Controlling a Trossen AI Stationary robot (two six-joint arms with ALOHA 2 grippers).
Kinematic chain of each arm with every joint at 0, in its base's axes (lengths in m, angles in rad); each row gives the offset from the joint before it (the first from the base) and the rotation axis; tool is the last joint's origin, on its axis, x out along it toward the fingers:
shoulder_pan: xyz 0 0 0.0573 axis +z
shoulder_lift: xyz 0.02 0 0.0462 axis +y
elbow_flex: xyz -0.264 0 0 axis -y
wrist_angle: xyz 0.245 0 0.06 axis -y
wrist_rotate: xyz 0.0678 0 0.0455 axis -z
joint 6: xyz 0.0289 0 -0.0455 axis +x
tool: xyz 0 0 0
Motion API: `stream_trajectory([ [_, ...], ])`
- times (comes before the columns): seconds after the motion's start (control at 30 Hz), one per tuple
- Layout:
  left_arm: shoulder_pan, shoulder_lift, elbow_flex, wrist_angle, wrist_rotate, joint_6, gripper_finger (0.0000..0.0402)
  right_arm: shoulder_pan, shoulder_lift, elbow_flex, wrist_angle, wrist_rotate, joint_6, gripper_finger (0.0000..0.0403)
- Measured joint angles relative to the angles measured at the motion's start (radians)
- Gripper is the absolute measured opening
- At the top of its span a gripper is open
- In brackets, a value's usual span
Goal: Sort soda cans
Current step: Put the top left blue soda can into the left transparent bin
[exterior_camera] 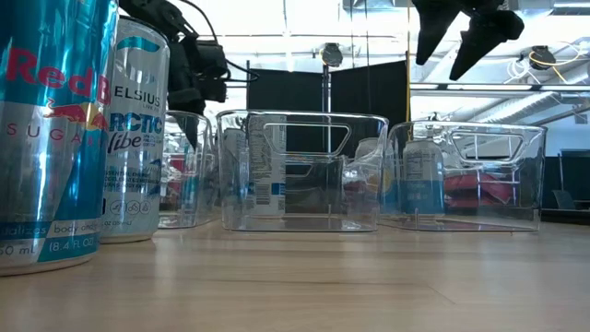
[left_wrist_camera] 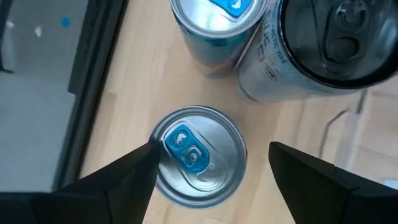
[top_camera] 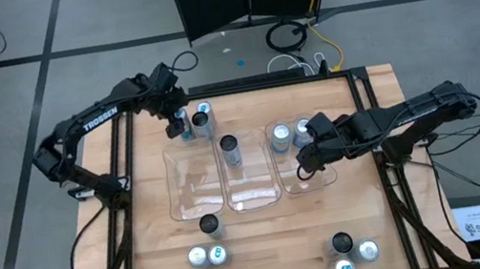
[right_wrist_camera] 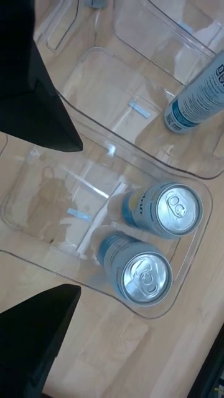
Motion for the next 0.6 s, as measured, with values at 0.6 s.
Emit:
stream_trajectory([
  [0.6,0.001,-0.027,0.044,-0.048,0.035,0.02,0.0312,0.0,0.0,0.0,0.027,-0.001,-0.062,0.0358],
])
